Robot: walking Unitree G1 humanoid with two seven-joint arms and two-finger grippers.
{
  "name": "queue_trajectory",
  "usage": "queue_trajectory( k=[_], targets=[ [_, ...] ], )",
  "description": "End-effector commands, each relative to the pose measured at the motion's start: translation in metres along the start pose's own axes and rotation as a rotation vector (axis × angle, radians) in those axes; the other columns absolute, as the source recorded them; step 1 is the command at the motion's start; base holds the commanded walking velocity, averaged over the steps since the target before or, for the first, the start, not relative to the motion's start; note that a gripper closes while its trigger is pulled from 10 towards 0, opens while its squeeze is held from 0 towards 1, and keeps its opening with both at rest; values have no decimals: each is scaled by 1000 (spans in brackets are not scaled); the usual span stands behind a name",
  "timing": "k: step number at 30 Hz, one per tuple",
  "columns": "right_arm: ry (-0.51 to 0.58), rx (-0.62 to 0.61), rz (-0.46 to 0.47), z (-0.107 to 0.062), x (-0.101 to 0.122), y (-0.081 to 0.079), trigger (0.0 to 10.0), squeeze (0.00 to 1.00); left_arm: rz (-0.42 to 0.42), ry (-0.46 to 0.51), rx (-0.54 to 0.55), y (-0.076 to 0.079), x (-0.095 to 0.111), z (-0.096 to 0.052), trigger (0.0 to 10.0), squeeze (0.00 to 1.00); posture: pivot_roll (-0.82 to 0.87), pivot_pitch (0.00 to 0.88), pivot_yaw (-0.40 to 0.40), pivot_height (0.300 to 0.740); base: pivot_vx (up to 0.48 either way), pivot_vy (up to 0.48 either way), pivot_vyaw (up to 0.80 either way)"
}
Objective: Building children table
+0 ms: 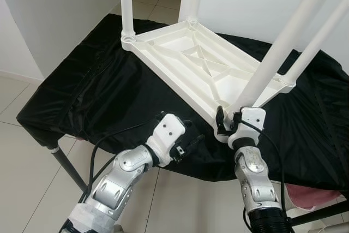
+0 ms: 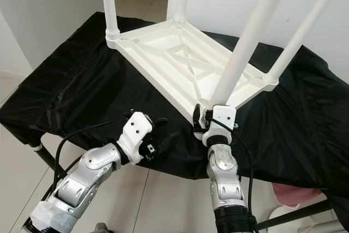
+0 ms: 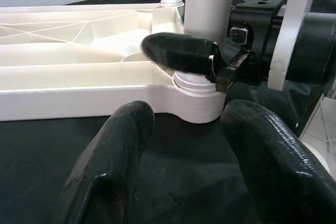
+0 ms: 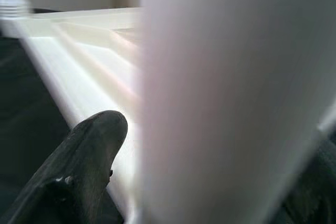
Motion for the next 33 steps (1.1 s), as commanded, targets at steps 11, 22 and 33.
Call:
queue_trajectory(
  k=[11,22,33],
  targets=[
    [21,271,-34,-5,-7,3,10000,0,-7,11,-78,9,3,5,10000,0,32,46,-79,740,0,0,0],
    [-9,437,-74,1,-16,8,2118,0,-6,16,-76,7,5,7,10000,0,26,58,-68,740,0,0,0],
    [-35,502,-79,0,-29,9,0,0,2,23,-72,3,9,10,10000,0,25,55,-59,740,0,0,0]
  ],
)
Point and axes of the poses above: a point about 5 cm out from each wrist's last joint towards the gripper, its own z axis pointing out of the wrist towards the gripper, its own x axis along the axis of the wrist's last joint, y = z × x, the point moved 5 cm from there along z, pointing out of the wrist towards the gripper, and after that the axes turned 6 degrees about -z, right-handed, at the moved point
